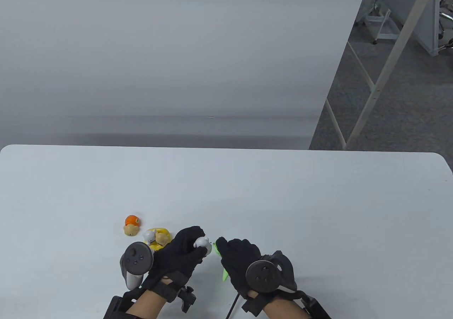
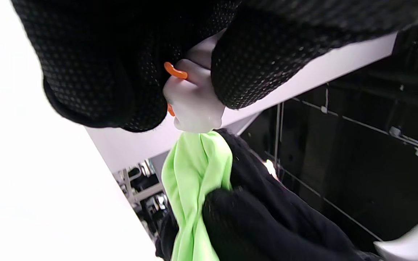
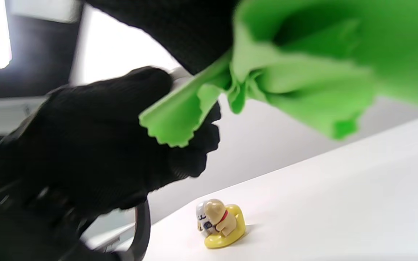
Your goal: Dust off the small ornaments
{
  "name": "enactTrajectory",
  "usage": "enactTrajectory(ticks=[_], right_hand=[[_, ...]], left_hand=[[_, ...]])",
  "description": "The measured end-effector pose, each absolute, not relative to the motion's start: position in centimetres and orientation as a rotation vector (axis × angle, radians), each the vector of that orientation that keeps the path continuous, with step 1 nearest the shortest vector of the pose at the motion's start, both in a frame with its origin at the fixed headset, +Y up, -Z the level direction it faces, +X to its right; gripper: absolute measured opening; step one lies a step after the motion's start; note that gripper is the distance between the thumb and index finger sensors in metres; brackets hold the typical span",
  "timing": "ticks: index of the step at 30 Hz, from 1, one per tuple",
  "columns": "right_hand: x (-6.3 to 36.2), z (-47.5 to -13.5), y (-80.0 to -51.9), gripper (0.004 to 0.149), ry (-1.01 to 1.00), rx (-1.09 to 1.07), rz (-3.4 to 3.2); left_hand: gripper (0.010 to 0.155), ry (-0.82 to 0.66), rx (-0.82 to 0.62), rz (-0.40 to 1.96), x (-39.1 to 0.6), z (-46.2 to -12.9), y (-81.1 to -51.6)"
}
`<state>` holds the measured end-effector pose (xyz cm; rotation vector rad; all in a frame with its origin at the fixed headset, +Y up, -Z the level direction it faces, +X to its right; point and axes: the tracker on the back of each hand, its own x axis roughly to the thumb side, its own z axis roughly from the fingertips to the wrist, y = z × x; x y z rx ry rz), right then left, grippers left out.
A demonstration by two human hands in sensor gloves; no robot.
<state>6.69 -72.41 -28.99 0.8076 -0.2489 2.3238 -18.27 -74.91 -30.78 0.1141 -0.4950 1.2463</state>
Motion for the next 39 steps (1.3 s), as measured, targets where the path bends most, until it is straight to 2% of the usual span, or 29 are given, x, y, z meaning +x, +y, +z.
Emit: enactTrajectory(ticks=[4, 6, 11, 14, 19, 23, 28, 34, 39], right_hand=[[6.9, -29.7, -72.8, 0.049, -0.131, 0.690, 2.219], [6.7, -29.8, -72.7, 0.048, -0.081, 0.663, 2.154], [5.9, -29.3, -72.4, 0.048, -0.033, 0.645, 2.105], [5.3, -28.6, -71.8, 0.049, -0.131, 0.753, 2.160], [4.3, -27.8, -71.4, 0.048, -0.273, 0.967, 2.322], [5.1, -27.8, -71.9, 0.047, -0.280, 0.951, 2.308], [5.2, -27.3, -71.4, 0.047, -0.423, 1.003, 2.290], [4.3, -26.0, -71.1, 0.047, -0.592, 1.201, 2.440], [4.2, -26.0, -70.7, 0.047, -0.573, 1.204, 2.432]], left_hand=[[0.065, -0.554, 0.069, 1.250, -17.5, -30.7, -74.9], [0.056, -0.566, 0.066, 1.254, -17.3, -30.7, -74.8], [0.055, -0.585, 0.085, 1.211, -16.7, -30.4, -74.6], [0.057, -0.542, 0.118, 1.236, -16.9, -30.5, -74.9], [0.058, -0.392, 0.033, 1.441, -17.9, -31.2, -76.1], [0.060, -0.299, -0.058, 1.538, -18.6, -31.6, -76.9], [0.063, -0.444, -0.237, 1.689, -17.9, -31.8, -76.7], [0.066, -0.420, -0.138, 1.555, -18.2, -31.5, -76.3], [0.071, -0.408, -0.097, 1.494, -18.1, -31.5, -76.2]])
